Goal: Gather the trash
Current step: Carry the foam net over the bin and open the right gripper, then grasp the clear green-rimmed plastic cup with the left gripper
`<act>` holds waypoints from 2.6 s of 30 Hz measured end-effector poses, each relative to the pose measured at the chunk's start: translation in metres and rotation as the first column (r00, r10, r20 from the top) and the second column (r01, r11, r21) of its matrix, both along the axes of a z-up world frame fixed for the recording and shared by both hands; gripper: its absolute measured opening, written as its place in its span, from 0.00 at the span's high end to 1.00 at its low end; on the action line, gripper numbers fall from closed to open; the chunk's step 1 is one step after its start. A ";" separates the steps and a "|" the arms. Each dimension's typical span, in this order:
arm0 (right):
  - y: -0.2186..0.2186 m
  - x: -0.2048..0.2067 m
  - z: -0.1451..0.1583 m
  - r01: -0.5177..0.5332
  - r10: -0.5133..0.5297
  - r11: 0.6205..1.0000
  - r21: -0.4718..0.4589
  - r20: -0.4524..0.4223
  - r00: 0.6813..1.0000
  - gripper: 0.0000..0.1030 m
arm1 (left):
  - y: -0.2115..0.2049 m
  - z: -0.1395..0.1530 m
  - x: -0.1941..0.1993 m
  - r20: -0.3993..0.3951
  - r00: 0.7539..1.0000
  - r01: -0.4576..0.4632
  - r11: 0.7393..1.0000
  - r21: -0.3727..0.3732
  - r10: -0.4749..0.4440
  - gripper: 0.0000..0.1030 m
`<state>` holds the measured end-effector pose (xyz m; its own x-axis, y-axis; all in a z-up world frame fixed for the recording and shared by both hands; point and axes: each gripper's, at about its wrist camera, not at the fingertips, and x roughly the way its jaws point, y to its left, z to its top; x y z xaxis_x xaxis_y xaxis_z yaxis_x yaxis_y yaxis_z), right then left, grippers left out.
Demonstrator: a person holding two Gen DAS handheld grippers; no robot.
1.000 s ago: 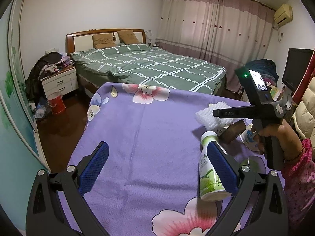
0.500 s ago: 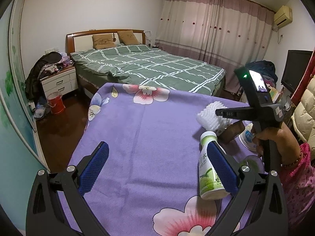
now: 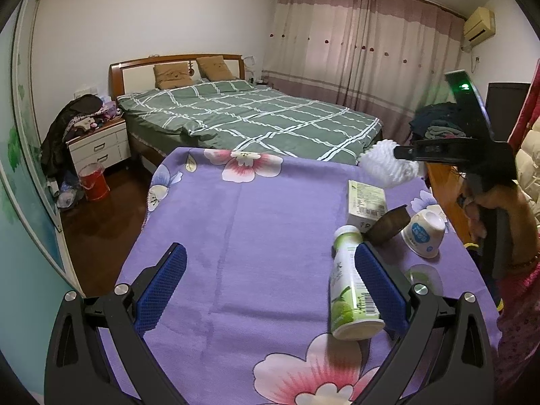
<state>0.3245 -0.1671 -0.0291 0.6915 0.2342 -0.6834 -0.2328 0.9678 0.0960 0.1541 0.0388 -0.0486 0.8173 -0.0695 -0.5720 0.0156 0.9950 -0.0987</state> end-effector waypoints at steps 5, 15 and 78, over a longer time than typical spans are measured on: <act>-0.041 -0.035 0.006 0.053 -0.053 0.999 0.010 0.033 0.998 0.91 | -0.016 0.004 -0.004 0.008 0.999 0.031 1.000 0.005 -0.031 0.05; -0.160 -0.113 -0.018 0.273 -0.273 0.962 0.022 0.026 0.962 0.91 | -0.073 0.002 -0.010 0.002 0.988 0.154 0.988 0.013 -0.154 0.05; -0.276 -0.197 -0.095 0.547 -0.546 0.836 0.031 -0.048 0.837 0.72 | -0.189 -0.064 0.030 -0.214 0.903 0.392 0.918 0.060 -0.372 0.51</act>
